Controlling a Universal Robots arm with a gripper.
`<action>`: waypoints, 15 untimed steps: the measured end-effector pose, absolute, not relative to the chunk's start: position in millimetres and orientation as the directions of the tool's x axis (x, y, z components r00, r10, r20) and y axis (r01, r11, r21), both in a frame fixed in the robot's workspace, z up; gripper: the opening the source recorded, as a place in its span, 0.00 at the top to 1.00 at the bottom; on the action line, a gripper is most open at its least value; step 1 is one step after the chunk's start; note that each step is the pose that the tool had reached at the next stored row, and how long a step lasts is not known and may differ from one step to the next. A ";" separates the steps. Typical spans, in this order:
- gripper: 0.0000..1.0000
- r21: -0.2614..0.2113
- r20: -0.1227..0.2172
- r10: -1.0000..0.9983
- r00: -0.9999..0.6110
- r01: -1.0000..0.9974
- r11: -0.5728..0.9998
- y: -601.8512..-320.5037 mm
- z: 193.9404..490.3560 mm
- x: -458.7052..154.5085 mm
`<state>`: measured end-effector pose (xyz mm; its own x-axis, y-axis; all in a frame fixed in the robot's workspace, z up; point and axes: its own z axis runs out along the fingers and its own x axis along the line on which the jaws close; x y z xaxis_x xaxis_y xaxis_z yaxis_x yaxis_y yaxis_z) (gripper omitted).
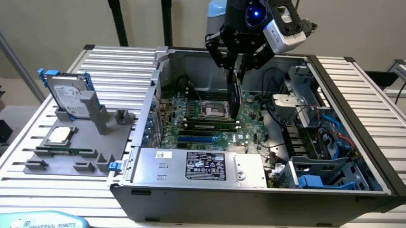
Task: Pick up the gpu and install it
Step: 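Insert the gpu into the slot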
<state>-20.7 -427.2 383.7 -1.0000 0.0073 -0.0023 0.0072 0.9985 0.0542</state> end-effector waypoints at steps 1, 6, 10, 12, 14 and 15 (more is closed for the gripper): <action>0.73 0.054 -0.002 0.007 -1.000 0.007 0.999 -427.2 383.8 -20.7; 0.73 0.054 -0.002 0.004 -1.000 0.004 0.999 -427.2 383.7 -20.5; 0.73 0.054 -0.002 -0.062 -0.998 -0.062 0.997 -427.2 381.0 -20.6; 0.73 0.054 -0.002 -0.099 -0.995 -0.099 0.994 -427.2 378.5 -20.5; 0.73 0.055 -0.002 -0.135 -0.991 -0.135 0.989 -427.2 375.9 -20.5; 0.73 0.054 -0.002 -0.153 -0.988 -0.153 0.987 -427.2 374.7 -20.5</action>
